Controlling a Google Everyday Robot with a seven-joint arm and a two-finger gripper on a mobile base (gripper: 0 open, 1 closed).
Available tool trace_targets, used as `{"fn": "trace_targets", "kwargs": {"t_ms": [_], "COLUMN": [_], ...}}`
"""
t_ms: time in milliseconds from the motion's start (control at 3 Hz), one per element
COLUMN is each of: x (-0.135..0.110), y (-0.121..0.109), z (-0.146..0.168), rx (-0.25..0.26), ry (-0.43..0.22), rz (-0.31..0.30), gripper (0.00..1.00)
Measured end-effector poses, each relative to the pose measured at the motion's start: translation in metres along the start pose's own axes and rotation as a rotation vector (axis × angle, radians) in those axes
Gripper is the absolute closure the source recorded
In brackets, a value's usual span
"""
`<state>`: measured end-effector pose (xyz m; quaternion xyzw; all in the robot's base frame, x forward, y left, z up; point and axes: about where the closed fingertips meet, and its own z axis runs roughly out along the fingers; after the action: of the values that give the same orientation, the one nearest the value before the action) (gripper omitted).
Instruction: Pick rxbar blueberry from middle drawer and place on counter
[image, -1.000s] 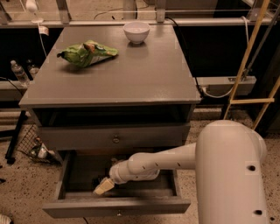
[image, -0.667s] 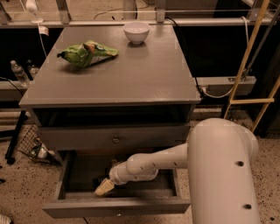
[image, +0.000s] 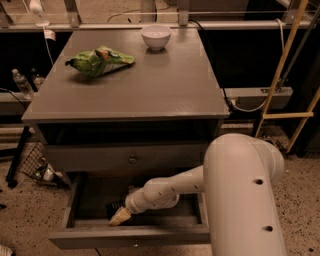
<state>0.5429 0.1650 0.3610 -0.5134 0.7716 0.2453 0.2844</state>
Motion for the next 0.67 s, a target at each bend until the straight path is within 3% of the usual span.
{"fn": "trace_targets", "kwargs": {"t_ms": [333, 667], "x": [0.0065, 0.0061], "y": [0.0041, 0.0085], "z": [0.0062, 0.0124], "rx": [-0.017, -0.036], "ry": [0.005, 0.001], "rz": [0.005, 0.007], "gripper": [0.13, 0.45]}}
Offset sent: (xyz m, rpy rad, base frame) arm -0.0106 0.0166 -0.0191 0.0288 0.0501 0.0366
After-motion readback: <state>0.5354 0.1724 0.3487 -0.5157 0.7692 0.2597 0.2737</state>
